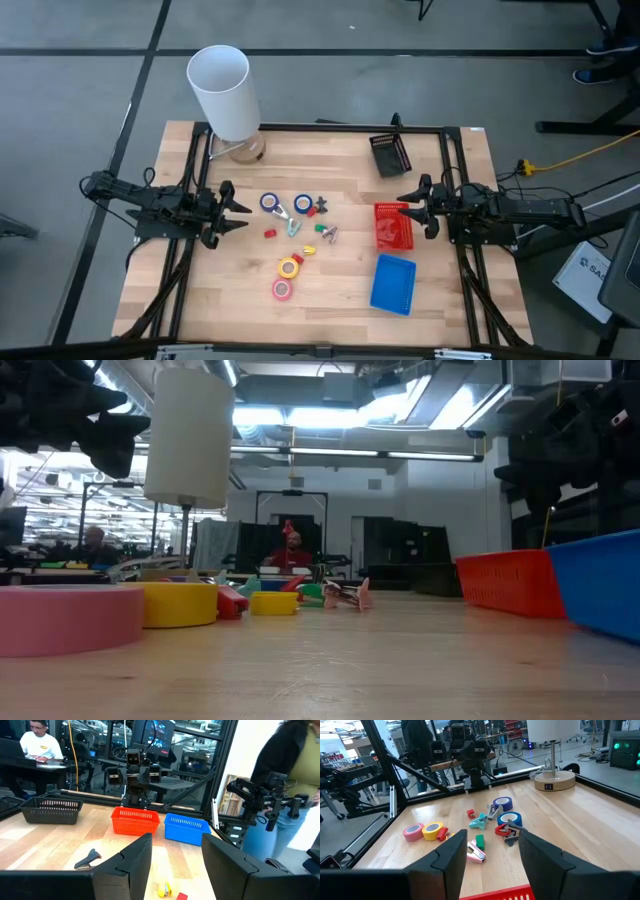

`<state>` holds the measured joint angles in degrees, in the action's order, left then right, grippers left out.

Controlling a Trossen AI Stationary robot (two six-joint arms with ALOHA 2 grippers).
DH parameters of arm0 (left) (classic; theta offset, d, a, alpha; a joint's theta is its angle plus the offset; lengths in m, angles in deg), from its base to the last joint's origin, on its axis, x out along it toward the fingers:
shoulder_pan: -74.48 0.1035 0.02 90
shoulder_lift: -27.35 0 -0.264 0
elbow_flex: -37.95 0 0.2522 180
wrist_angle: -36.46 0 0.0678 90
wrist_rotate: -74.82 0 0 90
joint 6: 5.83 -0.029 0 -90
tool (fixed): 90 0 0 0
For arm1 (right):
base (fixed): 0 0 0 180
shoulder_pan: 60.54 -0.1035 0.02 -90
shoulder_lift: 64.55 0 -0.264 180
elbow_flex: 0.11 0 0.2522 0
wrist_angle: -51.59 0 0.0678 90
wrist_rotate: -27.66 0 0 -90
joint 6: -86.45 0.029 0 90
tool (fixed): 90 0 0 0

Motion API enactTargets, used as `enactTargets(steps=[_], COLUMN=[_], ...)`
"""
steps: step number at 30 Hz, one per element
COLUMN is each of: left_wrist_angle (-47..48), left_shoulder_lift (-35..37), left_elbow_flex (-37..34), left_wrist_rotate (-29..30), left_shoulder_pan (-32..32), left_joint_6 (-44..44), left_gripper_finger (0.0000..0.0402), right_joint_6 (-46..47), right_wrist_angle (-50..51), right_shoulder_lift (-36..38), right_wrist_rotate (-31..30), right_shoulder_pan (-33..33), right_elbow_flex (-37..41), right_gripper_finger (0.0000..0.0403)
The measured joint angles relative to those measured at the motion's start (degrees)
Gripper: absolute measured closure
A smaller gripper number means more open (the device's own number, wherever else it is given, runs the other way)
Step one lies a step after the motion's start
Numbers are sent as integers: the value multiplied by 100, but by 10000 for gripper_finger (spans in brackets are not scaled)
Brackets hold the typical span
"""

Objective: Pick and place Stapler, Stapler remover, tape

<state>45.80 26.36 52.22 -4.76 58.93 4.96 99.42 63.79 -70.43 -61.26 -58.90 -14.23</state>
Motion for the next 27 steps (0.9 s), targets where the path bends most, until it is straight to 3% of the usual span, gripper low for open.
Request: enactTargets(steps=[6,12,18,27], left_wrist_angle=[0,0,0,-2], left_shoulder_lift=[-1,-1,-2,0], left_elbow_flex=[-1,0,-2,0], left_wrist_rotate=[-1,0,0,0], left_shoulder_pan=[0,2,2,1], left_joint_6=[0,0,0,0], left_gripper_finger=[233,233,233,233], right_joint_6=[121,1976,1005,-385], right_wrist_angle=[-22,-631,-509,-149], right_shoulder_lift=[-1,-6,-316,-1908], right_wrist_rotate=[2,4,450,124], right_shoulder_pan=[-1,1,-82,-539], right_elbow_flex=[0,2,-160,-1493], right_gripper_finger=[221,221,221,221])
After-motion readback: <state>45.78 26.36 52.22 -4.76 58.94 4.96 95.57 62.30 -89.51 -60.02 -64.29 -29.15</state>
